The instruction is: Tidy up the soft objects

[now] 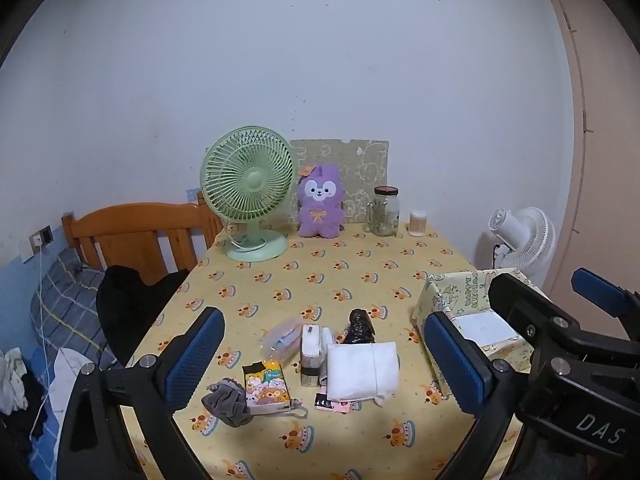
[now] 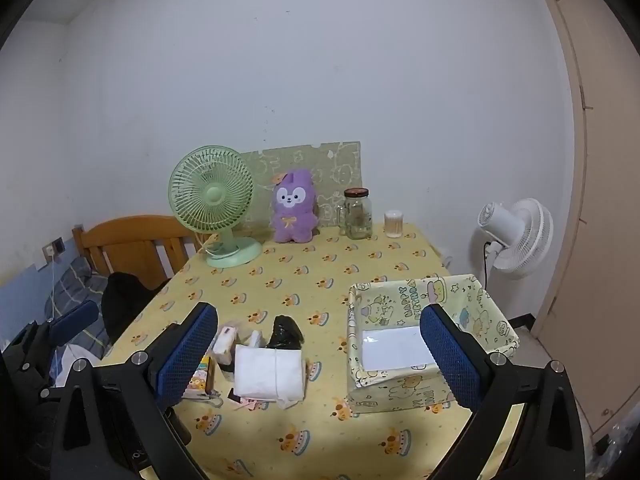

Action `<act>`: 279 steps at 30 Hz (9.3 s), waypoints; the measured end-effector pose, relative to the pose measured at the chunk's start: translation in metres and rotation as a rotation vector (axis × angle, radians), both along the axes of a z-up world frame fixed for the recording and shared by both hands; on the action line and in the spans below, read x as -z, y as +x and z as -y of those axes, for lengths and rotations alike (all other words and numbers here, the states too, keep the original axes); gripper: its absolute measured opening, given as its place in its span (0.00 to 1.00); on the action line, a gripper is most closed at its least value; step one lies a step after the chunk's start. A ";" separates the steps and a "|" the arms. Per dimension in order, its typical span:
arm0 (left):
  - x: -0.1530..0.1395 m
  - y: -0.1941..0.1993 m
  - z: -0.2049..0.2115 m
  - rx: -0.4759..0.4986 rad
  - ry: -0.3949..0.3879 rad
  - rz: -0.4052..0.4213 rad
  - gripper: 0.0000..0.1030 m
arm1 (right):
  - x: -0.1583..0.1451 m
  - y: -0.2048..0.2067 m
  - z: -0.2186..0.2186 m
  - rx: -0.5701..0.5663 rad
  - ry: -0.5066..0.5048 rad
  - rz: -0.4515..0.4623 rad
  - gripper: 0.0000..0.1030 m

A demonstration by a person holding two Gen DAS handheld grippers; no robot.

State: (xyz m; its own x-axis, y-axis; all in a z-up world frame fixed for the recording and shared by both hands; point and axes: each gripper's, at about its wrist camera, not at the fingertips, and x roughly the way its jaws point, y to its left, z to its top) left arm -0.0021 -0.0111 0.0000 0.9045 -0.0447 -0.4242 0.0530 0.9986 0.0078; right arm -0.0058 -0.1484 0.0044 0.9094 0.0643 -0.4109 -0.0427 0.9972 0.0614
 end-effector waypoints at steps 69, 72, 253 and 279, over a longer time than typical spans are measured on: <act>0.008 0.004 -0.007 -0.015 -0.033 -0.025 0.94 | 0.011 0.001 -0.003 0.022 0.014 -0.002 0.99; 0.008 0.005 -0.008 -0.016 -0.033 -0.026 0.94 | 0.011 0.001 -0.004 0.021 0.013 -0.003 0.99; 0.037 0.096 0.060 0.010 0.031 -0.109 0.39 | 0.037 0.101 0.010 -0.054 -0.006 -0.146 0.51; 0.039 0.119 0.151 0.189 0.017 -0.102 0.40 | 0.031 0.109 0.099 0.084 -0.022 -0.115 0.51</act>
State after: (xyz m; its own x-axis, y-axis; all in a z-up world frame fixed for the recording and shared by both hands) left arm 0.1164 -0.1622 -0.0385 0.8329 -0.2018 -0.5153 0.2410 0.9705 0.0095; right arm 0.1029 -0.2479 -0.0270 0.8581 -0.0208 -0.5131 0.0474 0.9981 0.0389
